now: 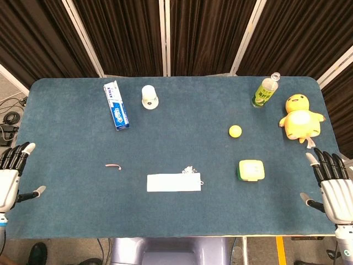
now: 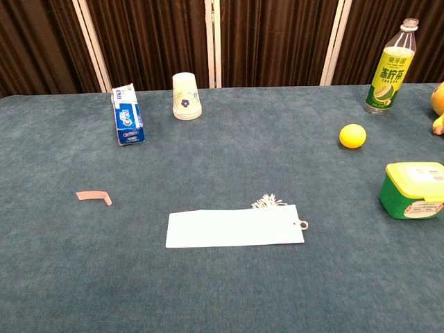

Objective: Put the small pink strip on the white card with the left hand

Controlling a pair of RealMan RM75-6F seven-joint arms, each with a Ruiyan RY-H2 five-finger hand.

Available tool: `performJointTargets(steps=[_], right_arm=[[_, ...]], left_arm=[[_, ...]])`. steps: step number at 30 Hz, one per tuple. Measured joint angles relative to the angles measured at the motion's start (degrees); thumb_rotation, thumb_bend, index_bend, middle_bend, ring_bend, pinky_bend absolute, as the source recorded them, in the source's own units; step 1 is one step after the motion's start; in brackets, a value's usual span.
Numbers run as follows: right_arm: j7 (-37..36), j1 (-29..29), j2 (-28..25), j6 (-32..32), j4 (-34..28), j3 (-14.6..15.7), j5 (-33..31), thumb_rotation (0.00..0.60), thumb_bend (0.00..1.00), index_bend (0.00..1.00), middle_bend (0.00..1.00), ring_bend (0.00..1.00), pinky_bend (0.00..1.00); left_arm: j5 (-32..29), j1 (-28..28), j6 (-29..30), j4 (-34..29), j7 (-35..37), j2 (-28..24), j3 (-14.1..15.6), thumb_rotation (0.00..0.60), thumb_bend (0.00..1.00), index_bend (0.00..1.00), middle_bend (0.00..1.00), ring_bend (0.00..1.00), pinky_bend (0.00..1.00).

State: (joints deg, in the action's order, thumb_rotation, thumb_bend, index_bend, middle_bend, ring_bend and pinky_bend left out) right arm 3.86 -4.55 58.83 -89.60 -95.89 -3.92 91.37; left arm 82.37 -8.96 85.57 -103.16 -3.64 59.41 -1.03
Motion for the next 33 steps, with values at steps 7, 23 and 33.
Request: performJointTargets(steps=[7, 23, 33], right_arm=[[-1.01, 0.24, -0.81, -0.04, -1.04, 0.08, -0.19, 0.600, 0.00, 0.01, 0.00, 0.00, 0.00], [-2.73, -0.80, -0.13, 2.95, 0.82, -0.63, -3.18, 0.600, 0.00, 0.03, 0.00, 0.00, 0.00], [-4.96, -1.18, -0.12, 4.21, 2.16, -1.54, -5.43, 0.600, 0.00, 0.04, 0.00, 0.00, 0.00]], left_arm=[[0.19, -0.67, -2.05, 0.52, -0.29, 0.60, -0.13, 0.600, 0.00, 0.00, 0.00, 0.00, 0.00], [-9.54, -15.45, -24.64, 14.12, -5.33, 17.03, -5.31, 0.600, 0.32, 0.47, 0.00, 0.00, 0.00], [-15.20, -20.28, -29.83, 23.94, -9.48, 26.42, -6.99, 0.600, 0.34, 0.44, 0.00, 0.00, 0.00]])
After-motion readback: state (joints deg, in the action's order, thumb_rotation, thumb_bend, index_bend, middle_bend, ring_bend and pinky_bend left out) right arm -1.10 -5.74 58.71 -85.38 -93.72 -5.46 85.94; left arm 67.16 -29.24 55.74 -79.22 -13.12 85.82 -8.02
